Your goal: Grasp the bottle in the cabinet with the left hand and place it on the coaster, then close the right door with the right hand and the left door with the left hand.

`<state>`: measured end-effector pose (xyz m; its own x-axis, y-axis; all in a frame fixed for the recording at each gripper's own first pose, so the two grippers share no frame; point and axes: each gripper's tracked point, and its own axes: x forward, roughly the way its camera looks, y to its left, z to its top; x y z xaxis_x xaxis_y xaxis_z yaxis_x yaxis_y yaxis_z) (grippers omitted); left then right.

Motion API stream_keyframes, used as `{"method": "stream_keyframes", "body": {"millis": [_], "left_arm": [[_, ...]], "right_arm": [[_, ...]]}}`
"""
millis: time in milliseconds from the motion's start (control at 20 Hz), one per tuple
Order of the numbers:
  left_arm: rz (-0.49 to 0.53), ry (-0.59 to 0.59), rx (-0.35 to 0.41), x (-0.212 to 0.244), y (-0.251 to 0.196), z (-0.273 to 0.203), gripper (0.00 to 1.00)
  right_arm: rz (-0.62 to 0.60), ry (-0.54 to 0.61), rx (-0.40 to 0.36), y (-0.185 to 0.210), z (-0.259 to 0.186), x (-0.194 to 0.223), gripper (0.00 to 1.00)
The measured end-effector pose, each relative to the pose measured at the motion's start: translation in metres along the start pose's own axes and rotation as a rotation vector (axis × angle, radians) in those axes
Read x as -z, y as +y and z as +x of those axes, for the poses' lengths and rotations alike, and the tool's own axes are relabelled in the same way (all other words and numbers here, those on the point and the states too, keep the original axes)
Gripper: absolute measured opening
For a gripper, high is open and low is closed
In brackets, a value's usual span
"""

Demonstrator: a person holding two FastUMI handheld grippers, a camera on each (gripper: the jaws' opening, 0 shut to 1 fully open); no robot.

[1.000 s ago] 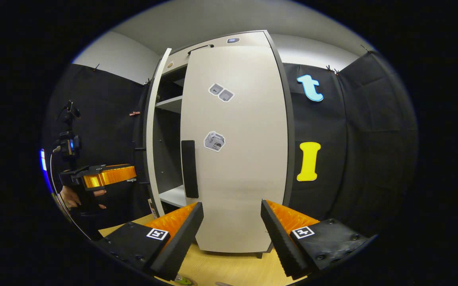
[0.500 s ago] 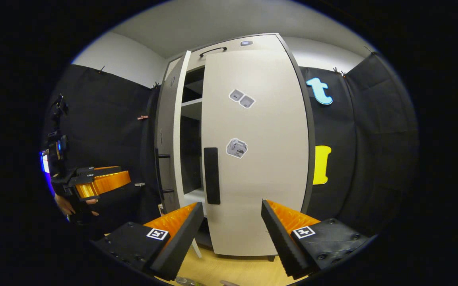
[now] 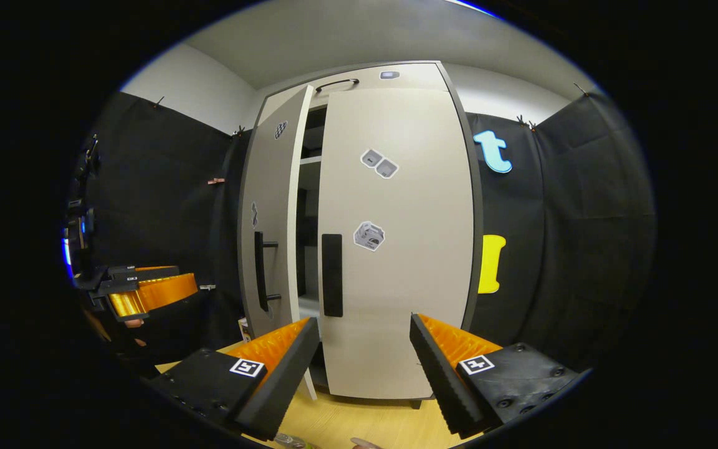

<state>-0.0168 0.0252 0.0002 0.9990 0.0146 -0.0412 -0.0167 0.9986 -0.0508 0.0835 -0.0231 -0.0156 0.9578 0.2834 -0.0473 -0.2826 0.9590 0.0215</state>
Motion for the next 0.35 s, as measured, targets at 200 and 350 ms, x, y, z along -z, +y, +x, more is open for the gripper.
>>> {"method": "stream_keyframes", "body": {"millis": [200, 350], "left_arm": [[0.007, 0.0, 0.003, -0.0004, -0.0025, -0.0042, 0.94], [-0.002, 0.0, 0.004, -0.001, -0.0053, -0.005, 0.94]], "right_arm": [[0.0, 0.01, 0.015, -0.0044, -0.0043, 0.0019, 0.97], [-0.011, 0.005, 0.024, -0.0052, -0.0067, 0.0004, 0.97]]}}
